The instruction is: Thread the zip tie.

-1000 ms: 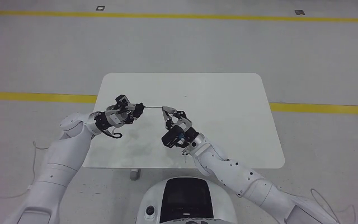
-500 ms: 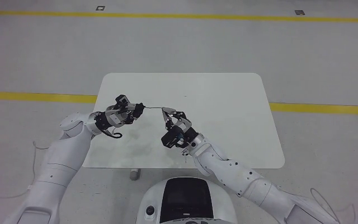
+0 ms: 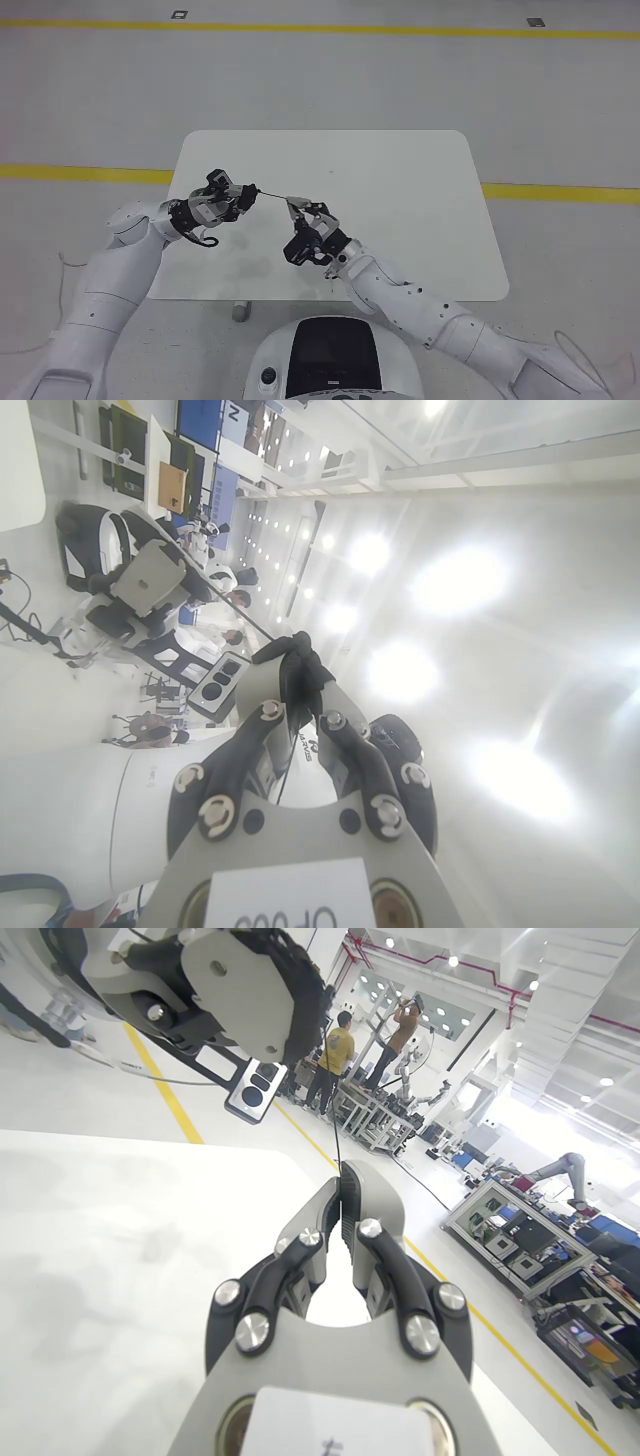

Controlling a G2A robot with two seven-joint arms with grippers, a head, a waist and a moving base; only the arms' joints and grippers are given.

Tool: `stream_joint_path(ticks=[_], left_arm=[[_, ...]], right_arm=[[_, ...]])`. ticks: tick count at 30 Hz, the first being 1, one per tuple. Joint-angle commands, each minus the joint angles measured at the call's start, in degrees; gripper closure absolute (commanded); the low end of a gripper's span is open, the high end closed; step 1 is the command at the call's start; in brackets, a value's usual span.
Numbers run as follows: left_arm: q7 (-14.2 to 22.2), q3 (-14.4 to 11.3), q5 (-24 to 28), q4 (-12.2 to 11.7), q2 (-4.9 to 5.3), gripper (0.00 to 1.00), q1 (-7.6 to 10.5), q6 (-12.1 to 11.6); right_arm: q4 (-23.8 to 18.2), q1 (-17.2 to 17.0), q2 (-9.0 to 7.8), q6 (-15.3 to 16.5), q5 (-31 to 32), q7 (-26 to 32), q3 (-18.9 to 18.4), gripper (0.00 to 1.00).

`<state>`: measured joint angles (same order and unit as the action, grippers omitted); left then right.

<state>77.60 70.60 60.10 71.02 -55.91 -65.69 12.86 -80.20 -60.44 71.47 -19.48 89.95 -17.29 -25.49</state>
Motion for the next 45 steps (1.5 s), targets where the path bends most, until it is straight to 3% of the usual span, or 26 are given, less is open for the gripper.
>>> stream_joint_path(ticks=[1, 22, 24, 25, 27, 45], left_arm=[[0.0, 0.0, 0.0, 0.0, 0.0, 1.0, 0.0, 0.0], [0.0, 0.0, 0.0, 0.0, 0.0, 1.0, 0.0, 0.0], [0.0, 0.0, 0.0, 0.0, 0.0, 1.0, 0.0, 0.0], [0.0, 0.0, 0.0, 0.0, 0.0, 1.0, 0.0, 0.0], [0.0, 0.0, 0.0, 0.0, 0.0, 1.0, 0.0, 0.0], [0.0, 0.0, 0.0, 0.0, 0.0, 1.0, 0.0, 0.0]], right_arm=[[0.16, 0.48, -0.06, 0.0, 0.0, 0.56, 0.58, 1.0], [0.15, 0.67, -0.52, 0.0, 0.0, 1.8, 1.02, 1.0], [0.05, 0.46, -0.54, 0.0, 0.0, 1.9, 0.93, 0.62], [0.01, 0.34, -0.55, 0.0, 0.0, 1.89, 0.84, 0.55], [0.04, 0.04, -0.56, 0.0, 0.0, 1.79, 0.59, 0.0], [0.1, -2.77, -0.93, 0.0, 0.0, 1.84, -2.33, 0.0]])
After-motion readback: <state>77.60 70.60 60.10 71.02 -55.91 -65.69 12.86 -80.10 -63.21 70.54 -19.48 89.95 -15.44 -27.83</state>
